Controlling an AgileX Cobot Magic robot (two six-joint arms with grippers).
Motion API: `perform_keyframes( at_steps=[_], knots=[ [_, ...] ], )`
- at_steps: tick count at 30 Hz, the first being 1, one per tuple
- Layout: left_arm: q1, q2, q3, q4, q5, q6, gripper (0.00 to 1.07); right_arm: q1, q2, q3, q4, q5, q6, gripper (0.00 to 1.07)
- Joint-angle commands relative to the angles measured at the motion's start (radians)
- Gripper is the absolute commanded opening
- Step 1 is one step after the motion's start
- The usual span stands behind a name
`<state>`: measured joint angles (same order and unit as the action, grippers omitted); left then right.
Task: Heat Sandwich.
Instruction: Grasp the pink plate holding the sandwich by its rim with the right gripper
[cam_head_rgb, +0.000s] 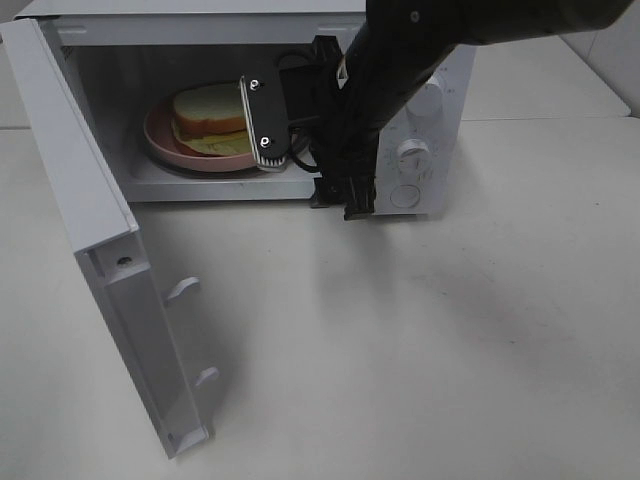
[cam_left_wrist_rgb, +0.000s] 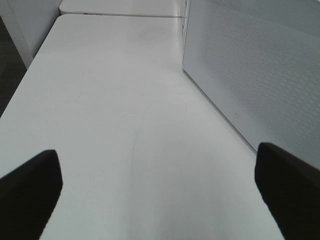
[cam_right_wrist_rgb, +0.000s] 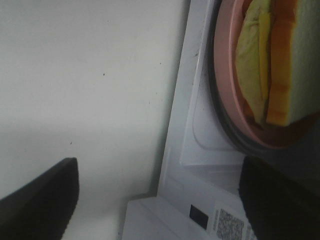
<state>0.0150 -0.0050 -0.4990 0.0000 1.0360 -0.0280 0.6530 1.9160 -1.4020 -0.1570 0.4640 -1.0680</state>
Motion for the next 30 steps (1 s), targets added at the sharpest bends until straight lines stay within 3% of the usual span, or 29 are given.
perform_keyframes(
  at_steps=[1, 14, 30],
  knots=[
    [-0.005, -0.02, 0.003, -0.006, -0.007, 0.001, 1.01, 0.012, 0.038, -0.043, -0.011, -0.018, -0.009, 0.82],
    [-0.005, -0.02, 0.003, -0.006, -0.007, 0.001, 1.01, 0.012, 0.211, -0.219, -0.015, -0.032, -0.008, 0.81],
    [-0.005, -0.02, 0.003, -0.006, -0.007, 0.001, 1.01, 0.012, 0.428, -0.535, -0.039, 0.104, 0.046, 0.78]
  ],
)
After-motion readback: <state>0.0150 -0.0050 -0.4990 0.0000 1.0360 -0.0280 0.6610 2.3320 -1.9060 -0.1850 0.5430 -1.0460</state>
